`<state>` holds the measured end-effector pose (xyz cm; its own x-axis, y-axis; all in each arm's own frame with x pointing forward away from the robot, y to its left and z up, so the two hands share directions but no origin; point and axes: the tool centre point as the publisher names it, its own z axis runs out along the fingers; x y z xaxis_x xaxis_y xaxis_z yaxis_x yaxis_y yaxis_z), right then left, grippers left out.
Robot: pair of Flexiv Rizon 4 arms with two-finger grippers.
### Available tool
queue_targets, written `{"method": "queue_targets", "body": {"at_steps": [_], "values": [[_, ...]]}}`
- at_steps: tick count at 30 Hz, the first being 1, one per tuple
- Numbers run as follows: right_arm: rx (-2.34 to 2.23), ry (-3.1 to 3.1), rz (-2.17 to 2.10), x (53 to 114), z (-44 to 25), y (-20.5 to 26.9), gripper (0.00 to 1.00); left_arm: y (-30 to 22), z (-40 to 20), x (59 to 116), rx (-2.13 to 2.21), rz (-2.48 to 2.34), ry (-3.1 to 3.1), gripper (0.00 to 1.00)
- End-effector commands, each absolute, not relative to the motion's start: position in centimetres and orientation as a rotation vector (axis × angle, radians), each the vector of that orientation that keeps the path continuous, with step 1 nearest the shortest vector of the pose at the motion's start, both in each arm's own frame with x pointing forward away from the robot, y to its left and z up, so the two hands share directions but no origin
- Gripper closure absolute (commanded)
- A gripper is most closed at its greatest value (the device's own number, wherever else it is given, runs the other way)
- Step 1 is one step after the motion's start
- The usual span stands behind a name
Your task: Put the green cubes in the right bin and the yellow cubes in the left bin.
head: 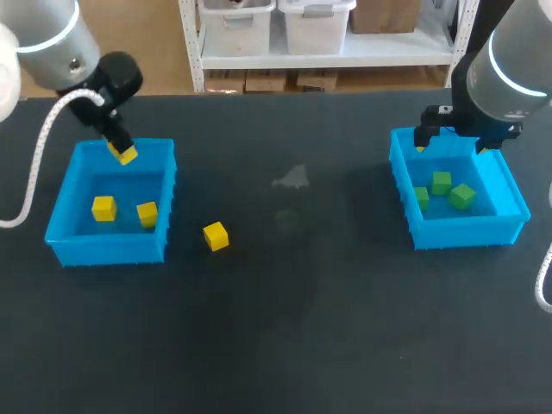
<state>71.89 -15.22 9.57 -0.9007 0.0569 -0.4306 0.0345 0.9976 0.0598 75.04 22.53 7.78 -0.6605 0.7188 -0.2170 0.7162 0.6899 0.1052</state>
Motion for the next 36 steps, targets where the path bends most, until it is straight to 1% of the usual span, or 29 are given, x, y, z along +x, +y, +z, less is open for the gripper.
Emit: {"method": "queue_targets", "body": {"at_steps": [1,9,17,29,36], "values": [[0.066,2.689,0.069,71.8,9.5,-15.2,0.00,23.0,7.5,74.2,1.138,0.013,2.652,0.00],[0.066,2.689,0.069,71.8,9.5,-15.2,0.00,22.1,8.0,74.5,1.148,-0.006,2.620,0.00],[0.066,2.689,0.069,71.8,9.5,-15.2,0.00,18.8,9.4,75.0,1.289,-0.056,2.518,0.00],[0.066,2.689,0.069,71.8,9.5,-15.2,0.00,13.1,9.4,71.9,1.627,-0.118,2.383,0.00],[0.066,2.689,0.069,71.8,9.5,-15.2,0.00,10.7,8.9,70.2,1.775,-0.140,2.331,0.00]]}}
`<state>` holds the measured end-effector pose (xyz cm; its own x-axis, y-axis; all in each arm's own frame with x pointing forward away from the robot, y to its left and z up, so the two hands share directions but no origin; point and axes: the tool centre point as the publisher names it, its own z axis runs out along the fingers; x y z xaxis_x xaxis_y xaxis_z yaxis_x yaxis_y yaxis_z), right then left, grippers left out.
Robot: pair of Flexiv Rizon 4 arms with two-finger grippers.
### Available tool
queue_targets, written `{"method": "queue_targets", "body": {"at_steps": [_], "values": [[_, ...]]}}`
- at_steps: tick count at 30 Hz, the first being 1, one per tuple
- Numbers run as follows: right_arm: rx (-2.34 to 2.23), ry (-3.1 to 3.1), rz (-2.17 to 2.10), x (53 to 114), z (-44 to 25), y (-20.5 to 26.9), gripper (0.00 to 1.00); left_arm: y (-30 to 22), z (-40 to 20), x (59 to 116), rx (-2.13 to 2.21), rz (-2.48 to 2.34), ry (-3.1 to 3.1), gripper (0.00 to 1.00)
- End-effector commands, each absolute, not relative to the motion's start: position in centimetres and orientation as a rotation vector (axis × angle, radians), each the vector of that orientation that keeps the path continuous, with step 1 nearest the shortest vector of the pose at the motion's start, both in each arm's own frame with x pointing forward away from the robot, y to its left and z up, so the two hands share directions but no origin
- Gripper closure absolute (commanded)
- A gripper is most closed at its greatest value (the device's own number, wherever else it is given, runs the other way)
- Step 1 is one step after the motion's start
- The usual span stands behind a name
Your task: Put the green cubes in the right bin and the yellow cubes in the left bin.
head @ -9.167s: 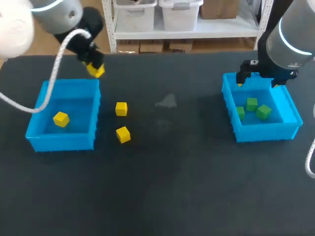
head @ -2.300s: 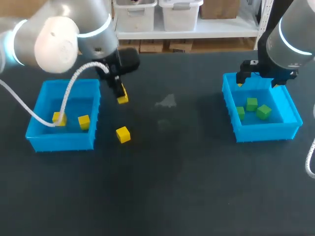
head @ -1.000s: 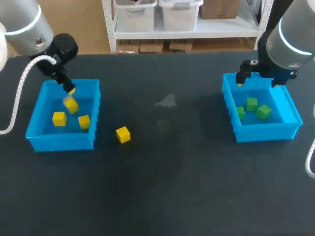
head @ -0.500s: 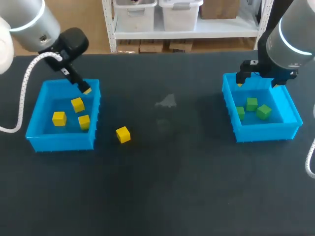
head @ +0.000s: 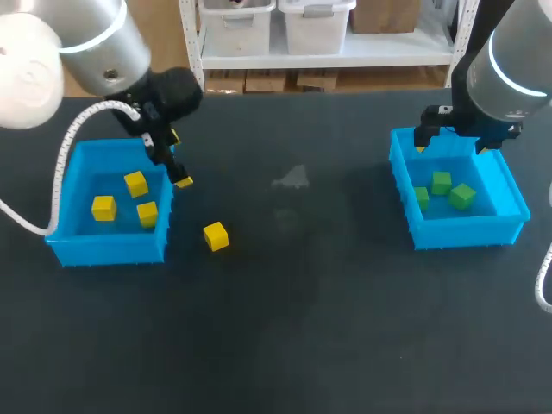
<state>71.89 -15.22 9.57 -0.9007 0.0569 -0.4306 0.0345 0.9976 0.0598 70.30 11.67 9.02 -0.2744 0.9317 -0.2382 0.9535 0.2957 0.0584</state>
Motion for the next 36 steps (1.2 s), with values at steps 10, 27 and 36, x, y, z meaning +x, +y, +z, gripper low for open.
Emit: {"method": "queue_targets", "body": {"at_steps": [10,27,36], "values": [[0.066,2.689,0.069,71.8,9.5,-15.2,0.00,8.8,7.4,67.3,1.879,-0.208,2.337,0.00],[0.066,2.689,0.069,71.8,9.5,-15.2,0.00,7.4,5.3,63.9,1.900,-0.275,2.380,0.00],[0.066,2.689,0.069,71.8,9.5,-15.2,0.00,7.3,4.4,62.3,1.904,-0.272,2.397,0.00]]}}
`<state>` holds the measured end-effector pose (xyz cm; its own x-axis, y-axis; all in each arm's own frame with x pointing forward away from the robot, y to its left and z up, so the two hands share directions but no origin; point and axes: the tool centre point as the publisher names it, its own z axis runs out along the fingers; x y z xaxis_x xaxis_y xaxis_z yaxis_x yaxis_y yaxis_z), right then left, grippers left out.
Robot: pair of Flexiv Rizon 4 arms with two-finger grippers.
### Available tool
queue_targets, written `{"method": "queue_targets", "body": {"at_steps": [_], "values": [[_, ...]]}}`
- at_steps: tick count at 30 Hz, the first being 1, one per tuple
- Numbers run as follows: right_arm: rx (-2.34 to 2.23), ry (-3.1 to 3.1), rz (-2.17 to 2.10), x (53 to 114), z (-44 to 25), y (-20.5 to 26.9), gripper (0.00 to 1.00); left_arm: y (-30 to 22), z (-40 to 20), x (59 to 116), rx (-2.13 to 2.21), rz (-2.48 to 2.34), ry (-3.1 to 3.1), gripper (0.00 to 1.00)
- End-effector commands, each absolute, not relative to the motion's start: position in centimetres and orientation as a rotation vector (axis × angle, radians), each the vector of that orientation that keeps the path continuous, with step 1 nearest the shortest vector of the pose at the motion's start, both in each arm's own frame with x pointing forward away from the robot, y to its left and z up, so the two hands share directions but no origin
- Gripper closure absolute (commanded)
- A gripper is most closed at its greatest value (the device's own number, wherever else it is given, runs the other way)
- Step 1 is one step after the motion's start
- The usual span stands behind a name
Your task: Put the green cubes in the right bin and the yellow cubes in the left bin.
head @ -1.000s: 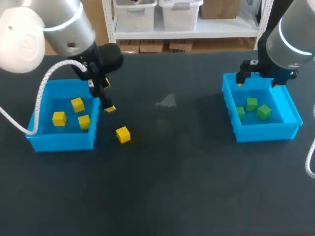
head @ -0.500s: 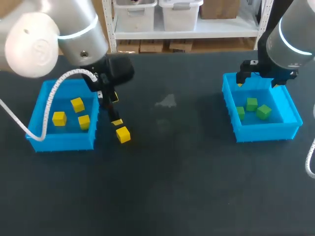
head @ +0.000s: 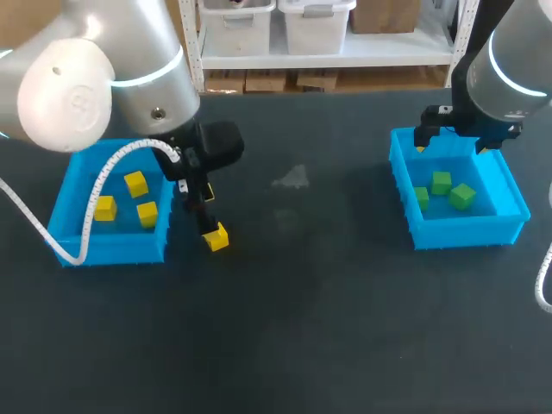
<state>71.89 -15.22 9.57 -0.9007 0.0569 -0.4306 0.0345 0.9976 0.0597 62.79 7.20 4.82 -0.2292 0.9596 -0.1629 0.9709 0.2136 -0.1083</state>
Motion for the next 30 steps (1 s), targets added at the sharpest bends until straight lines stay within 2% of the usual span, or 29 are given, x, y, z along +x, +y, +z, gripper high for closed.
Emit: {"method": "queue_targets", "body": {"at_steps": [1,30], "values": [[0.066,2.689,0.069,71.8,9.5,-15.2,0.00,7.4,4.3,62.2,1.892,-0.252,2.403,0.00],[0.066,2.689,0.069,71.8,9.5,-15.2,0.00,6.1,0.2,62.2,1.852,-0.212,2.460,0.00]]}}
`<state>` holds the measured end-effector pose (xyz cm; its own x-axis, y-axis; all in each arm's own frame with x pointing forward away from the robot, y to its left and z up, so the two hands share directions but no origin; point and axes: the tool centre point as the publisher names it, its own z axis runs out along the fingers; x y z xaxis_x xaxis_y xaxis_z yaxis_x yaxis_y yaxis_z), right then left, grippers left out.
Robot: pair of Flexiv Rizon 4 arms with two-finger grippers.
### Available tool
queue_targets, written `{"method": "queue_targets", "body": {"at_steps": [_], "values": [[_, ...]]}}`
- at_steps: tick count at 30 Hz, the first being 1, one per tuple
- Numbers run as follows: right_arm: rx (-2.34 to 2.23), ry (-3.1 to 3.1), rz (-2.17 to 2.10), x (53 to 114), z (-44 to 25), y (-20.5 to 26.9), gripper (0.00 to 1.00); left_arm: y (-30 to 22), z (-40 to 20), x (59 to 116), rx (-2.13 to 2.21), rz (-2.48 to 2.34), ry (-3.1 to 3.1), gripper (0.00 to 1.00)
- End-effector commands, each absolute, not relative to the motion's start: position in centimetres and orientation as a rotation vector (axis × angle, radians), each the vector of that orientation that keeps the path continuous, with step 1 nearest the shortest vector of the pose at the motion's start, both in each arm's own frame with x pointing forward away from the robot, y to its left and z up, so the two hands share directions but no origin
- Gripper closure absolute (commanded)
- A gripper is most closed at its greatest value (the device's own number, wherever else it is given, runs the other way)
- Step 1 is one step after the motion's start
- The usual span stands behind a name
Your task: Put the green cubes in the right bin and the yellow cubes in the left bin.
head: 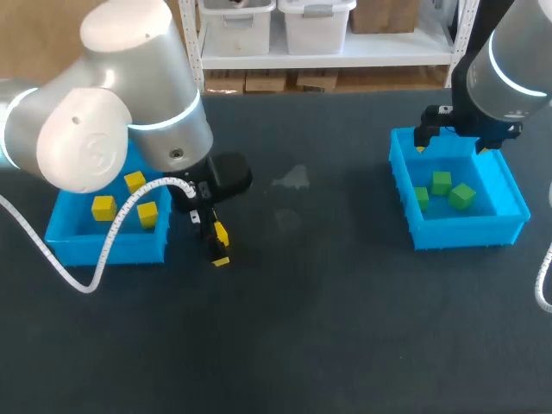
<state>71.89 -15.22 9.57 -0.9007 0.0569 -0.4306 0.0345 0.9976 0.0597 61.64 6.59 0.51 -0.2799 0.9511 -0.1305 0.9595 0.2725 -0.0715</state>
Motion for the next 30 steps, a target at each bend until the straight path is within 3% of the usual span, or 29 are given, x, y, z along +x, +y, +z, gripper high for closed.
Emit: {"method": "queue_targets", "body": {"at_steps": [1,7,8,9,10,11,30], "values": [[0.066,2.689,0.069,71.8,9.5,-15.2,0.00,6.1,0.2,62.3,1.853,-0.213,2.459,0.00],[0.066,2.689,0.069,71.8,9.5,-15.2,0.00,5.9,-0.2,62.9,1.847,-0.224,2.463,0.00],[0.066,2.689,0.069,71.8,9.5,-15.2,0.00,5.9,-0.2,63.0,1.847,-0.223,2.462,0.13],[0.066,2.689,0.069,71.8,9.5,-15.2,0.00,5.9,-0.2,63.1,1.848,-0.222,2.462,0.54],[0.066,2.689,0.069,71.8,9.5,-15.2,0.00,5.9,-0.2,63.1,1.849,-0.221,2.464,0.67],[0.066,2.689,0.069,71.8,9.5,-15.2,0.00,5.9,-0.2,63.1,1.854,-0.221,2.467,1.00],[0.066,2.689,0.069,71.8,9.5,-15.2,0.00,7.4,0.1,64.0,1.821,-0.148,2.464,1.00]]}}
